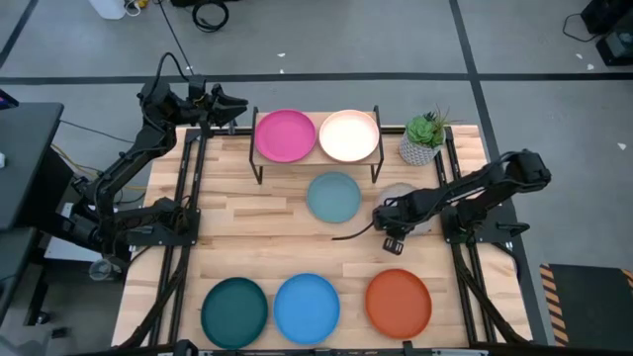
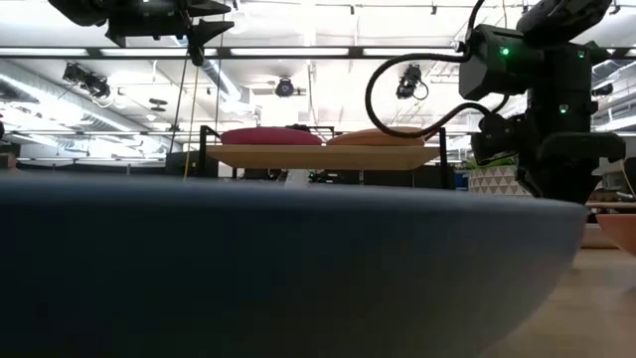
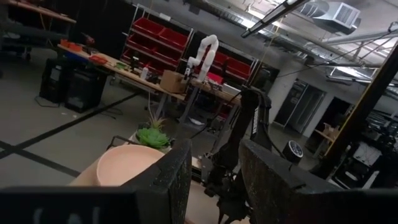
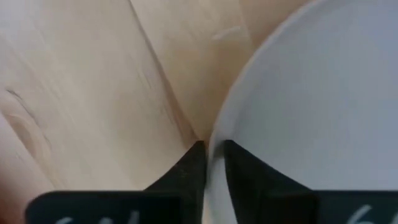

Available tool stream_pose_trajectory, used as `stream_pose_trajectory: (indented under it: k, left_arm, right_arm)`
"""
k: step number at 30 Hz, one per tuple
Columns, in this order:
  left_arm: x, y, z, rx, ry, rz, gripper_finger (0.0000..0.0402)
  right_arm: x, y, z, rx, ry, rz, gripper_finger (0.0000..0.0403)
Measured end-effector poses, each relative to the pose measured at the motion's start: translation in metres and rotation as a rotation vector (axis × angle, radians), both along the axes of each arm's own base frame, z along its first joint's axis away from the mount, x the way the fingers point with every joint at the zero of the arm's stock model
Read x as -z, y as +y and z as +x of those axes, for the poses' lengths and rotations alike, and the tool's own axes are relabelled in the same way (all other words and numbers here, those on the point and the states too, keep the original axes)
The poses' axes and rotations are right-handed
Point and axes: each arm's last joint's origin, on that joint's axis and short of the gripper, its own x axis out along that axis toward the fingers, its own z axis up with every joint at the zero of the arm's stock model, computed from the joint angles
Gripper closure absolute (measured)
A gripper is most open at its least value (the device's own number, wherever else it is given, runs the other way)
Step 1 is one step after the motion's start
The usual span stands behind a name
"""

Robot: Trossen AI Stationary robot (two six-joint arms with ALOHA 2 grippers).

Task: Place and stack plates onto a shelf
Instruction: Stack the gray plate on top of the white plate on the shelf

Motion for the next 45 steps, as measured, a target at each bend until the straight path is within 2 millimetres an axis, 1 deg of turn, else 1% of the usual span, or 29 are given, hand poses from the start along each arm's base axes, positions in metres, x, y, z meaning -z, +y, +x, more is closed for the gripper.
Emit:
stream_pose_trajectory:
  k: [3, 5, 7, 9, 12, 14, 17, 20, 23, 26, 29, 31, 34, 39, 41, 45]
  left_arm:
    - [0.0, 0.0, 0.0, -0.004, -0.001, 0.003, 0.026]
    - [0.0, 0.0, 0.0, -0.003, -0.002, -0.004, 0.026]
    - [-0.001, 0.0, 0.0, 0.007, -0.01, -0.023, 0.026]
    - [-0.005, -0.002, 0.0, 0.032, -0.029, -0.023, 0.026]
    - [-0.012, -0.005, -0.002, 0.059, -0.071, 0.014, 0.026]
    - [-0.015, -0.006, -0.002, 0.063, -0.087, 0.042, 0.026]
    - [-0.015, -0.006, -0.002, 0.048, -0.089, 0.071, 0.026]
    - [-0.016, -0.005, -0.002, 0.022, -0.098, 0.074, 0.026]
    - [-0.016, -0.005, -0.002, 0.023, -0.099, 0.063, 0.026]
    - [-0.016, -0.005, -0.002, 0.029, -0.103, 0.036, 0.026]
    - [-0.019, -0.005, -0.002, 0.041, -0.106, 0.006, 0.026]
    - [-0.026, -0.006, -0.003, 0.048, -0.115, 0.007, 0.026]
    - [-0.033, -0.008, -0.003, 0.051, -0.126, 0.018, 0.026]
    - [-0.04, -0.009, -0.004, 0.051, -0.134, 0.037, 0.026]
    - [-0.04, -0.009, -0.004, 0.052, -0.134, 0.036, 0.026]
    - [-0.039, -0.009, -0.004, 0.059, -0.132, 0.004, 0.026]
  right_arm:
    - [-0.006, 0.0, -0.003, 0.0, 0.003, 0.036, 0.0365]
    - [-0.017, 0.001, -0.004, 0.0, 0.025, 0.061, 0.0378]
    - [-0.035, 0.003, -0.002, -0.009, 0.023, 0.112, 0.0386]
    - [-0.06, 0.007, 0.001, -0.037, -0.026, 0.172, 0.0387]
    - [-0.101, 0.011, 0.003, -0.097, -0.183, 0.234, 0.0382]
    - [-0.125, 0.011, 0.002, -0.117, -0.276, 0.25, 0.0376]
    - [-0.147, 0.009, -0.003, -0.105, -0.354, 0.238, 0.0373]
    - [-0.166, 0.007, 0.0, -0.098, -0.419, 0.264, 0.0376]
    - [-0.183, 0.006, 0.009, -0.115, -0.464, 0.28, 0.0379]
    - [-0.201, 0.002, 0.023, -0.149, -0.507, 0.279, 0.0379]
    - [-0.221, -0.005, 0.036, -0.185, -0.534, 0.245, 0.0377]
    - [-0.236, -0.011, 0.046, -0.211, -0.56, 0.215, 0.0377]
    - [-0.257, -0.023, 0.056, -0.255, -0.567, 0.157, 0.0377]
    - [-0.283, -0.05, 0.071, -0.304, -0.557, -0.027, 0.0377]
    - [-0.29, -0.062, 0.078, -0.328, -0.571, -0.081, 0.0377]
    - [-0.289, -0.084, 0.095, -0.384, -0.557, -0.125, 0.0377]
